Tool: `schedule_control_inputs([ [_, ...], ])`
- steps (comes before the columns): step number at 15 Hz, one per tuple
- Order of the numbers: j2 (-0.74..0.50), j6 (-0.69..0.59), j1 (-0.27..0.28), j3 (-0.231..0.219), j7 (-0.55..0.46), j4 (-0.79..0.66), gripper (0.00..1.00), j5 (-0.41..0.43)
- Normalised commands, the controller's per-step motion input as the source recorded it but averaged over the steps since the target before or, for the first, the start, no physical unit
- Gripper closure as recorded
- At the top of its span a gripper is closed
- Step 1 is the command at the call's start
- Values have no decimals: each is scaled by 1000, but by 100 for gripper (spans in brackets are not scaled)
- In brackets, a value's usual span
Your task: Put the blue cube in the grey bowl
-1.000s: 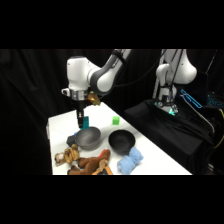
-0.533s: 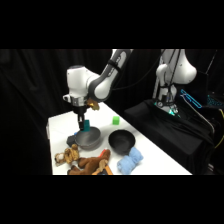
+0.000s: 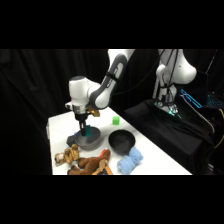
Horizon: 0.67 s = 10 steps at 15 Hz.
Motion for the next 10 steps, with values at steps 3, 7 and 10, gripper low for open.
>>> schedule_control_inputs([
  [3,20,70,-42,32,-127,106,1,34],
  [7,-120,-28,-47,40,-137,30,0,43],
  [10,-337,-242,-71,65,-166,-52,0,78],
])
